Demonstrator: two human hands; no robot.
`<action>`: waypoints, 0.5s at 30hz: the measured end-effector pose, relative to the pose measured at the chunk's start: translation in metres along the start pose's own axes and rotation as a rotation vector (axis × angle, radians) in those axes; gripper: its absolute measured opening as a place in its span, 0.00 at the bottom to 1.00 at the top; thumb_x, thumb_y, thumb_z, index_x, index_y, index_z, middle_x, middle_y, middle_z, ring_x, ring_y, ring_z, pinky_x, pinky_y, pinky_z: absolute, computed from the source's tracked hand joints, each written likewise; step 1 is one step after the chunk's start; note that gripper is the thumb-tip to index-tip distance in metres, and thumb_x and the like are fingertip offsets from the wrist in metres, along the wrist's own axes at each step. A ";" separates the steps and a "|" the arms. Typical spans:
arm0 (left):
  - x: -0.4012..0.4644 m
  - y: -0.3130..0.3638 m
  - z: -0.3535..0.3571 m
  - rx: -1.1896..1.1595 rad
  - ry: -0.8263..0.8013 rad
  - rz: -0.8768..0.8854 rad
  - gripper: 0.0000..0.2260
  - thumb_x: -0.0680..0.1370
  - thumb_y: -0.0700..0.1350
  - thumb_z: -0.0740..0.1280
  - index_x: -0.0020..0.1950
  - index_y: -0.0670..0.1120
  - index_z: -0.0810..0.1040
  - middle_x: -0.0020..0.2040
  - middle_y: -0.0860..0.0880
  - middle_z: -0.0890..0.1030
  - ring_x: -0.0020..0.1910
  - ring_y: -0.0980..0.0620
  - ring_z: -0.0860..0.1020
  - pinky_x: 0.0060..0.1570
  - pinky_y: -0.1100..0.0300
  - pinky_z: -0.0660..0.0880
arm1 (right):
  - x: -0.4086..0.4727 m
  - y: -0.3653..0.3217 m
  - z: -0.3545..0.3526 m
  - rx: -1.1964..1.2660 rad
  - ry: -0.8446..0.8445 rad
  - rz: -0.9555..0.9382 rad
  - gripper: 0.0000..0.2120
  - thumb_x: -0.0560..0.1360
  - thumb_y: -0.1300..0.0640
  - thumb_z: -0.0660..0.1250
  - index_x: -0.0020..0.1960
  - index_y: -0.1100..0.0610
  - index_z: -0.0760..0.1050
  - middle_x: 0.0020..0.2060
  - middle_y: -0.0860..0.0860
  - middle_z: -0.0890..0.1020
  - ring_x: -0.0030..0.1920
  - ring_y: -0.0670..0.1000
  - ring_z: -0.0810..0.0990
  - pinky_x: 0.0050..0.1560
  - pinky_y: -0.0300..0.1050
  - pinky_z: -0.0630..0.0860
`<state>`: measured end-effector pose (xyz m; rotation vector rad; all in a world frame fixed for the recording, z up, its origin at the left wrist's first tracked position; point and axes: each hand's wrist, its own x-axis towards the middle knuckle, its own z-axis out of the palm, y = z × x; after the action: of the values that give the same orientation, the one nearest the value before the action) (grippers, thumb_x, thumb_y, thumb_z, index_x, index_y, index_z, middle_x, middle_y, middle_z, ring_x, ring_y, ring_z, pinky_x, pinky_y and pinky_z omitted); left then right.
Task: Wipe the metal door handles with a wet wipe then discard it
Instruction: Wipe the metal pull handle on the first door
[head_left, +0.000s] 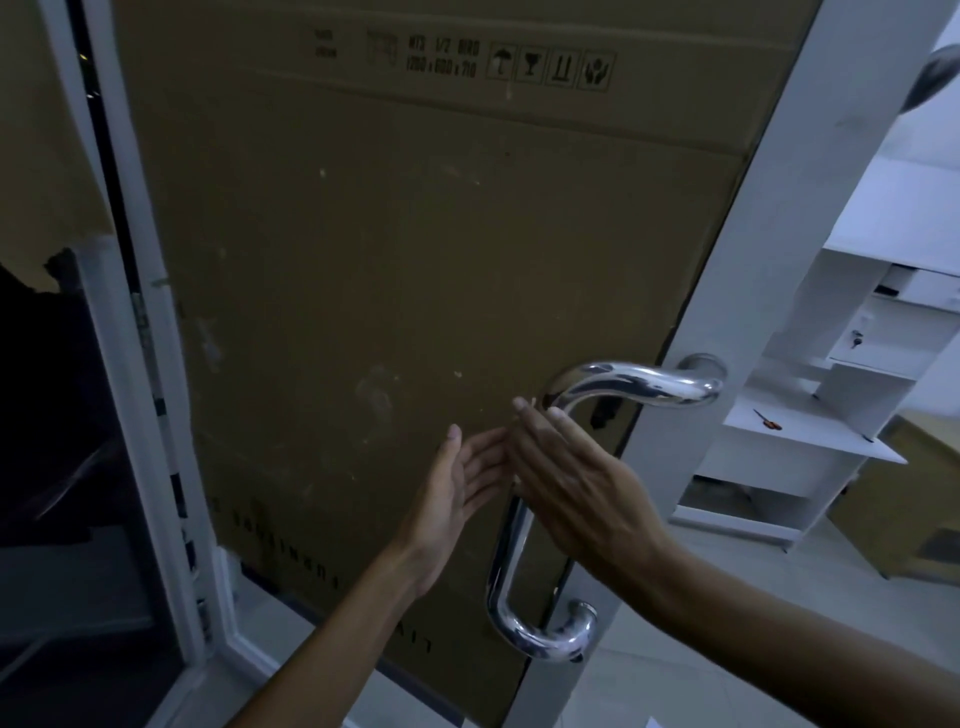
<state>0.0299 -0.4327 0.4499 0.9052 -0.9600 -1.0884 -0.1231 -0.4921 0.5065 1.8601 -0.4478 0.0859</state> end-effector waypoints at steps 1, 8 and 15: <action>0.000 0.001 -0.001 0.001 0.000 -0.005 0.29 0.79 0.63 0.45 0.70 0.50 0.71 0.65 0.52 0.78 0.65 0.56 0.75 0.70 0.53 0.65 | 0.000 0.003 -0.001 0.006 0.021 0.015 0.34 0.80 0.46 0.53 0.75 0.64 0.43 0.74 0.66 0.42 0.73 0.67 0.35 0.71 0.64 0.28; 0.003 0.001 -0.002 0.001 -0.001 -0.023 0.30 0.78 0.65 0.47 0.69 0.50 0.72 0.64 0.52 0.79 0.65 0.55 0.76 0.69 0.54 0.66 | 0.008 0.021 0.002 0.095 0.211 0.108 0.28 0.76 0.59 0.43 0.71 0.62 0.68 0.72 0.61 0.69 0.76 0.61 0.54 0.76 0.60 0.38; 0.002 -0.004 -0.004 -0.027 0.003 -0.032 0.29 0.80 0.63 0.45 0.70 0.48 0.72 0.67 0.50 0.77 0.67 0.54 0.73 0.72 0.49 0.62 | -0.017 -0.038 0.037 0.391 0.459 0.220 0.20 0.79 0.63 0.55 0.69 0.57 0.72 0.70 0.54 0.71 0.77 0.54 0.55 0.77 0.53 0.49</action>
<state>0.0326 -0.4353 0.4456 0.9025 -0.9283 -1.1246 -0.1315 -0.5116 0.4551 2.0818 -0.3246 0.7796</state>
